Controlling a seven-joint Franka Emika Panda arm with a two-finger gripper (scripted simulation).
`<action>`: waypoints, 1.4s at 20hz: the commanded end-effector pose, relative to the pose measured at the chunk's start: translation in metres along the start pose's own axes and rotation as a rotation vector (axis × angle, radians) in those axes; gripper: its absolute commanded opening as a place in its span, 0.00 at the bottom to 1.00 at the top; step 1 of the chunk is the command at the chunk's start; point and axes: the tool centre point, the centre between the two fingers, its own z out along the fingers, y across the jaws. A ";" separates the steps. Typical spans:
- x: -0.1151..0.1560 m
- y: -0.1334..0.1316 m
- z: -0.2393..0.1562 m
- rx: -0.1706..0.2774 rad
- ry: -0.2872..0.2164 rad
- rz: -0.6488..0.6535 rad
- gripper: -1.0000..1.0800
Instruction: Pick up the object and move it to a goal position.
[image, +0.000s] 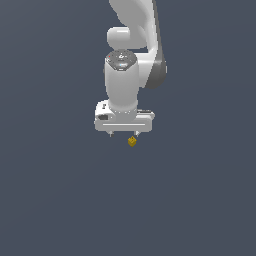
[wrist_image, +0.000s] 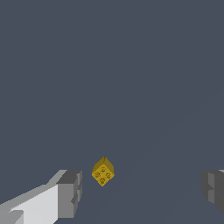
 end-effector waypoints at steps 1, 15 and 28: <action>0.000 0.000 0.000 0.000 0.000 0.000 0.96; 0.003 0.024 -0.004 -0.027 0.000 -0.007 0.96; -0.014 0.008 0.032 -0.024 -0.006 -0.197 0.96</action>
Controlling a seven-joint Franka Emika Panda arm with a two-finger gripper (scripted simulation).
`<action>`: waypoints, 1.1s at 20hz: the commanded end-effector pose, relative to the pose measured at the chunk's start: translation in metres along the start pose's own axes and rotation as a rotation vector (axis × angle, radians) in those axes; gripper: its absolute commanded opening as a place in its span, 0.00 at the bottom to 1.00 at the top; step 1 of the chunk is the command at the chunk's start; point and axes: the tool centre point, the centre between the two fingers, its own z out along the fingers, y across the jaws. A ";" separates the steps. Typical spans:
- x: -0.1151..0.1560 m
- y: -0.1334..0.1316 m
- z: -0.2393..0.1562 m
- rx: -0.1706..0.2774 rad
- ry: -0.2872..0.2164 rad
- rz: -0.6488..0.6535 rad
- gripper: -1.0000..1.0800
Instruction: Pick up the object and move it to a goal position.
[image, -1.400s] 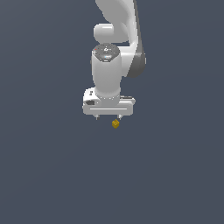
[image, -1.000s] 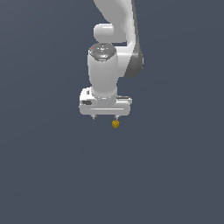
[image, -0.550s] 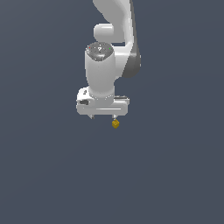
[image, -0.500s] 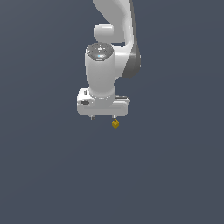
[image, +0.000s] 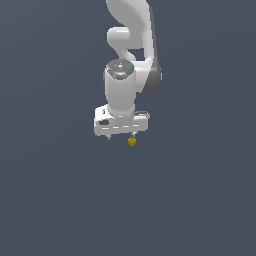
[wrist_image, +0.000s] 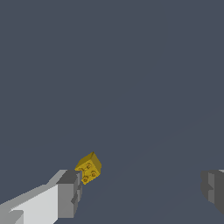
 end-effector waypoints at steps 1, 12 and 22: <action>-0.005 -0.006 0.011 0.002 -0.001 -0.060 0.96; -0.037 -0.043 0.066 0.017 0.000 -0.388 0.96; -0.055 -0.061 0.089 0.029 0.004 -0.541 0.96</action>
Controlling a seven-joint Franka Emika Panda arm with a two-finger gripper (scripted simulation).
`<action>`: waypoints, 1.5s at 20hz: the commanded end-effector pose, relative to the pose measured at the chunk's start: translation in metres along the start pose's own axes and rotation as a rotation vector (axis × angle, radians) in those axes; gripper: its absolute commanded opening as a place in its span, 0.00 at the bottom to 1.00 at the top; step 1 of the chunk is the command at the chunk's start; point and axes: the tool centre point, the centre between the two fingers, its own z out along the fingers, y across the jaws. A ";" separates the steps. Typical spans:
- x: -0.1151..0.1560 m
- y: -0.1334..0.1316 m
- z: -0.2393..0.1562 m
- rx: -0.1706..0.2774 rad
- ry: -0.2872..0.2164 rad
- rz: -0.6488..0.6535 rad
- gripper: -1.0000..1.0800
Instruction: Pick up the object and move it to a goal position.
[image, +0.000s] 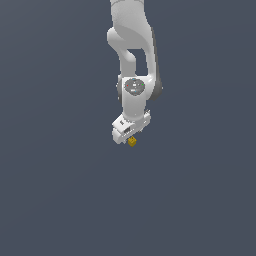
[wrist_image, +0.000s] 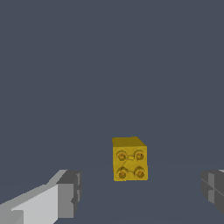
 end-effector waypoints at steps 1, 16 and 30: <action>-0.001 -0.003 0.003 0.001 0.001 -0.022 0.96; -0.002 -0.005 0.037 0.002 0.002 -0.028 0.96; -0.002 -0.005 0.054 0.002 0.002 -0.030 0.00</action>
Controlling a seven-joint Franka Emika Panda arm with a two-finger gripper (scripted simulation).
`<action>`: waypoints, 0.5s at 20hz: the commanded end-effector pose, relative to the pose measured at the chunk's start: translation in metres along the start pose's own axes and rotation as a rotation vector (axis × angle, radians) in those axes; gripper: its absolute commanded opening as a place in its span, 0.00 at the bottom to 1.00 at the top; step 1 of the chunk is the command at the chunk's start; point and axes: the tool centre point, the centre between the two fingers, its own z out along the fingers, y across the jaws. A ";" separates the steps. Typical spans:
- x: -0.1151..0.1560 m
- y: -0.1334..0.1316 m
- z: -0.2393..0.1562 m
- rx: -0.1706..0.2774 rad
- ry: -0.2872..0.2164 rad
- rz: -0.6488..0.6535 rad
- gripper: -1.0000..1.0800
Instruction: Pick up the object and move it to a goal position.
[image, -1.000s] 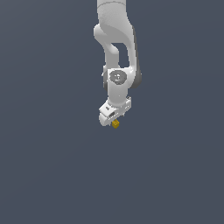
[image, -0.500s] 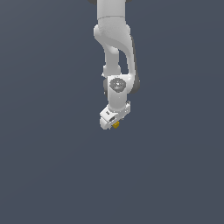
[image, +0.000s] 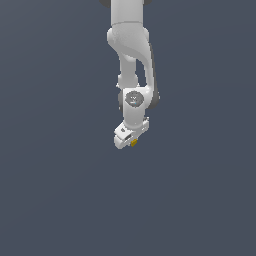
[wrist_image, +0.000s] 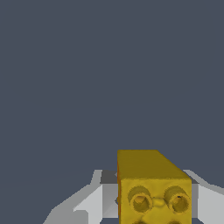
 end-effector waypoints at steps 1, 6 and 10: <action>0.000 0.000 0.000 0.000 0.000 -0.001 0.00; 0.000 0.000 0.000 0.000 0.000 -0.001 0.00; -0.002 0.002 -0.006 0.000 0.000 0.000 0.00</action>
